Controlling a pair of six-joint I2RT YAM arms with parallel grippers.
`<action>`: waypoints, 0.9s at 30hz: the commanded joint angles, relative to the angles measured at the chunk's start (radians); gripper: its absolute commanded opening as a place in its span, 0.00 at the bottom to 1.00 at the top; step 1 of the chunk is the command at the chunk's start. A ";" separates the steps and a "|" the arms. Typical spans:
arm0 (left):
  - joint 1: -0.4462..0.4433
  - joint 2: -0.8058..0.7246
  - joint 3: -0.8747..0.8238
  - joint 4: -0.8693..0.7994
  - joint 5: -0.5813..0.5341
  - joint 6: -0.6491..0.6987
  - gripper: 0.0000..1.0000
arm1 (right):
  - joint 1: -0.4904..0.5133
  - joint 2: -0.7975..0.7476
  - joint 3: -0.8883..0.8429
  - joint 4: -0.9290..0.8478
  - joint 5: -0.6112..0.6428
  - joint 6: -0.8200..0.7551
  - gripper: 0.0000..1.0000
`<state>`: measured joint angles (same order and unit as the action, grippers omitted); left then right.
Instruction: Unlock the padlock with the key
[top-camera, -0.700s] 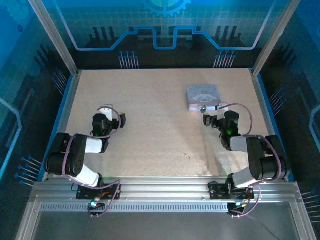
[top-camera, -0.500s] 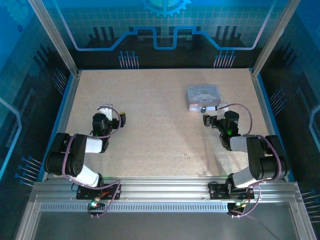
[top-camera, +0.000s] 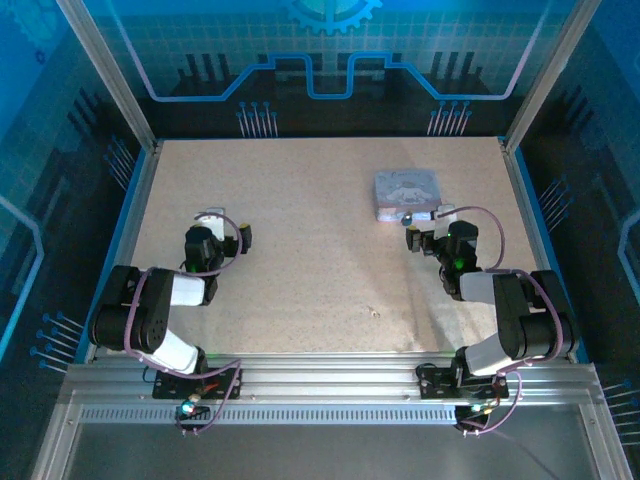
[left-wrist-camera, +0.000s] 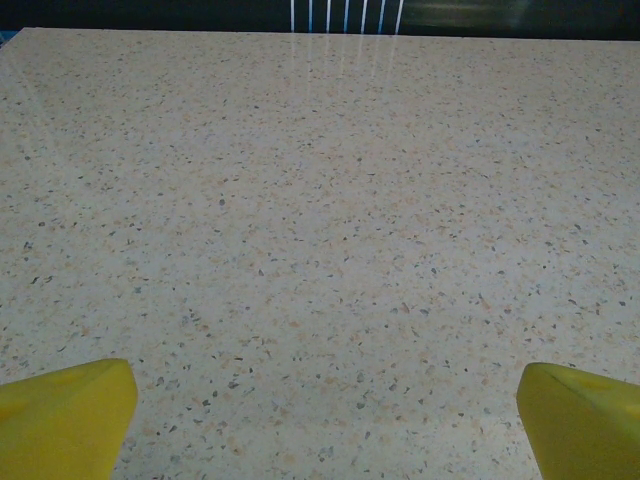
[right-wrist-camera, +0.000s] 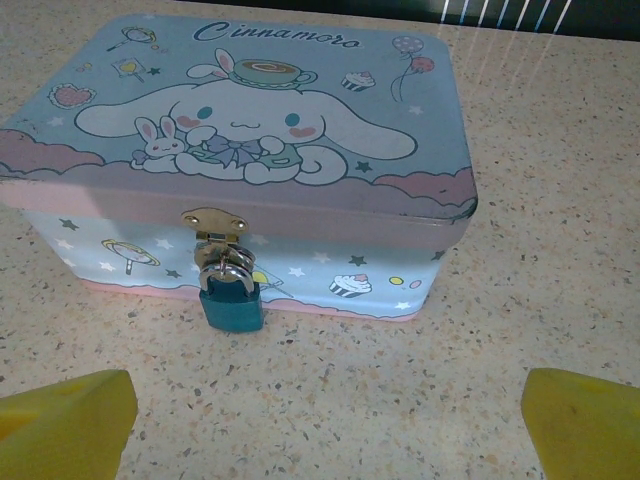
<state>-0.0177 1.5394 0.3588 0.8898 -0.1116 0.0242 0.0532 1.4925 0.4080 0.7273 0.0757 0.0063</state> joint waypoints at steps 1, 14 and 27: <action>0.001 0.013 0.023 0.034 -0.008 -0.022 0.99 | 0.005 0.011 0.022 0.032 -0.002 -0.007 1.00; -0.004 0.012 -0.011 0.099 -0.001 -0.015 0.99 | 0.002 0.008 0.014 0.043 -0.012 -0.008 1.00; -0.034 -0.258 0.029 -0.184 -0.112 -0.027 0.99 | -0.011 -0.267 0.039 -0.260 0.051 0.069 1.00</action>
<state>-0.0376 1.3502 0.3305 0.8398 -0.1486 0.0242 0.0517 1.2736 0.4191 0.5758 0.1047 0.0307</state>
